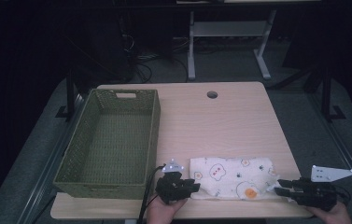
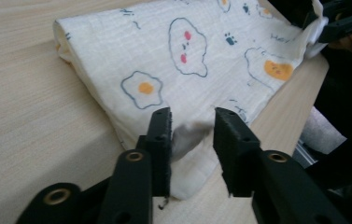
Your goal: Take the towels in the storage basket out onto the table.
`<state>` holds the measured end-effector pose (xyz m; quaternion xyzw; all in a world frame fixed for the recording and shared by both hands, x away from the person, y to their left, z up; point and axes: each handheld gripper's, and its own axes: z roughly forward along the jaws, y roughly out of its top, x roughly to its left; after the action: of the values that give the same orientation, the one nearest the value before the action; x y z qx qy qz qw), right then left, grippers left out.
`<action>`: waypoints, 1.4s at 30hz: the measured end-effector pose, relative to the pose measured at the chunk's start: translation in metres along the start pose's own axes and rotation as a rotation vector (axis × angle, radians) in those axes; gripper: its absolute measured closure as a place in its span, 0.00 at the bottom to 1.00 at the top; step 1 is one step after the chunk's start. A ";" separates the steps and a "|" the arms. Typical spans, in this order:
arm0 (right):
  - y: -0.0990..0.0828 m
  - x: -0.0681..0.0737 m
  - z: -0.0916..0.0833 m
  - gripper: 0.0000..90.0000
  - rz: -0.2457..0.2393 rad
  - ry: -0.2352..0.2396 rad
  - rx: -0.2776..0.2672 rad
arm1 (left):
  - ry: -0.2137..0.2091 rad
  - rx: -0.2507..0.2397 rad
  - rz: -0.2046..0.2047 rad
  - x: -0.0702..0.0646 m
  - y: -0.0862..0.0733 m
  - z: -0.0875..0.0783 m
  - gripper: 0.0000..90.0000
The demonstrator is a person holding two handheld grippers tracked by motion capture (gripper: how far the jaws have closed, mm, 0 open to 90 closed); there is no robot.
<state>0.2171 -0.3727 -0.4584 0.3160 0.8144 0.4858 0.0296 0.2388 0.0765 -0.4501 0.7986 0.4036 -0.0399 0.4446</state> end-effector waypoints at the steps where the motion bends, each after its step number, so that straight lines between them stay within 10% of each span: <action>1: 0.001 0.000 -0.001 0.64 0.000 0.005 -0.002 | 0.000 -0.005 0.002 0.000 0.001 -0.002 0.71; 11: 0.017 -0.001 -0.005 0.77 -0.003 -0.004 -0.016 | -0.001 -0.017 0.017 0.000 0.011 0.000 0.78; 19: 0.015 -0.005 0.021 0.95 -0.013 -0.002 0.140 | 0.017 0.043 0.025 0.001 0.013 0.018 0.82; 28: -0.003 -0.004 0.026 0.93 -0.006 -0.014 0.172 | 0.065 0.128 0.026 0.005 0.006 0.026 0.82; 42: 0.041 -0.026 0.038 0.88 -0.030 -0.147 0.071 | 0.146 -0.041 0.027 0.012 0.039 0.039 0.79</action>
<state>0.2713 -0.3445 -0.4520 0.3392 0.8314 0.4318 0.0854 0.2849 0.0435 -0.4522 0.7954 0.4249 0.0327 0.4310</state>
